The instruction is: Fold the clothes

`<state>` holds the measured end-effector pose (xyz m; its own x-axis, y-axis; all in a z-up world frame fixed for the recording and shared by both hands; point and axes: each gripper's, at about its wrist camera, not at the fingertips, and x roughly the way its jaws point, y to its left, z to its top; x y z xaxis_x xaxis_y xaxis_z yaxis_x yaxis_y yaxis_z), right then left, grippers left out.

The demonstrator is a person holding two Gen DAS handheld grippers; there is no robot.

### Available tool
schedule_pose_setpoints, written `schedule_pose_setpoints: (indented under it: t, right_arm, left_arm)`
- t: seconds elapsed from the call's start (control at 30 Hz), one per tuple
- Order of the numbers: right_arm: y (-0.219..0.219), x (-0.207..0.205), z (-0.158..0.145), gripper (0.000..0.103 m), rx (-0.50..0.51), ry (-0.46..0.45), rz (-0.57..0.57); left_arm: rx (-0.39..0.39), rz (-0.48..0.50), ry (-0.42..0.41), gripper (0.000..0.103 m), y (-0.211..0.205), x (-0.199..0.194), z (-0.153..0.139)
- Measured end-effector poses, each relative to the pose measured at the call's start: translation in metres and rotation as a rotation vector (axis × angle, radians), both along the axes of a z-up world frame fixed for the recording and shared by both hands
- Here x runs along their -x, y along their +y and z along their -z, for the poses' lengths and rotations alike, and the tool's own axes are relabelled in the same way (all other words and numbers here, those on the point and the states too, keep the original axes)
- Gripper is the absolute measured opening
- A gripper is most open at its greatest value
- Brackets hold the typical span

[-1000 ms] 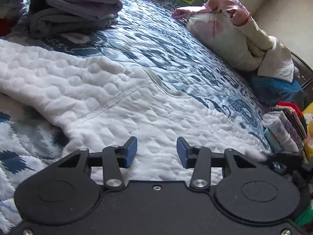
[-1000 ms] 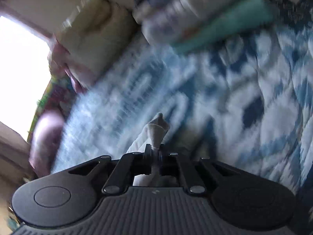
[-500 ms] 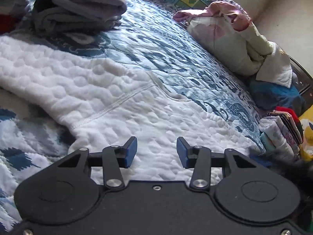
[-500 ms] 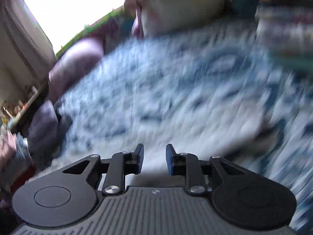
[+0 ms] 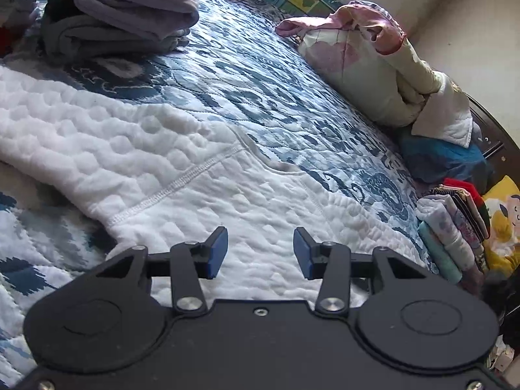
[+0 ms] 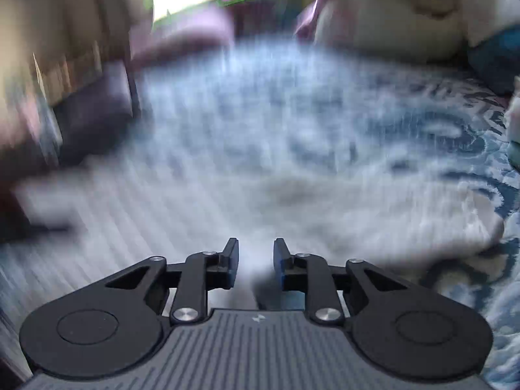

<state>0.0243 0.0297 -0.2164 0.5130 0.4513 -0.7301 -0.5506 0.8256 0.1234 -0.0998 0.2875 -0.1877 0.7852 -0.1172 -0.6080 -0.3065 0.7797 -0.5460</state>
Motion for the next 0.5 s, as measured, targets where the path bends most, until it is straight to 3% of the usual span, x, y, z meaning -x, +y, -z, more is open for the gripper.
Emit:
schedule_pose_setpoints:
  t: [0.07,0.23,0.4,0.5]
  right_arm:
    - [-0.013,0.000,0.001,0.027,-0.045,0.001,0.003]
    - [-0.038,0.027,-0.029,0.032,-0.131,-0.083,-0.005]
    - [-0.024,0.031,-0.001,0.028,-0.011,-0.025,-0.029]
    - [-0.028,0.026,-0.010,0.027,-0.021,0.027,-0.005]
  left_arm:
    - [0.005,0.000,-0.002,0.043,0.002,0.001,-0.001]
    - [0.016,0.011,-0.012,0.043,0.002,0.000,-0.003]
    - [0.021,-0.009,-0.010,0.043,0.006,0.004,-0.003]
    - [0.033,-0.053,-0.011,0.043,0.018,0.009,-0.005]
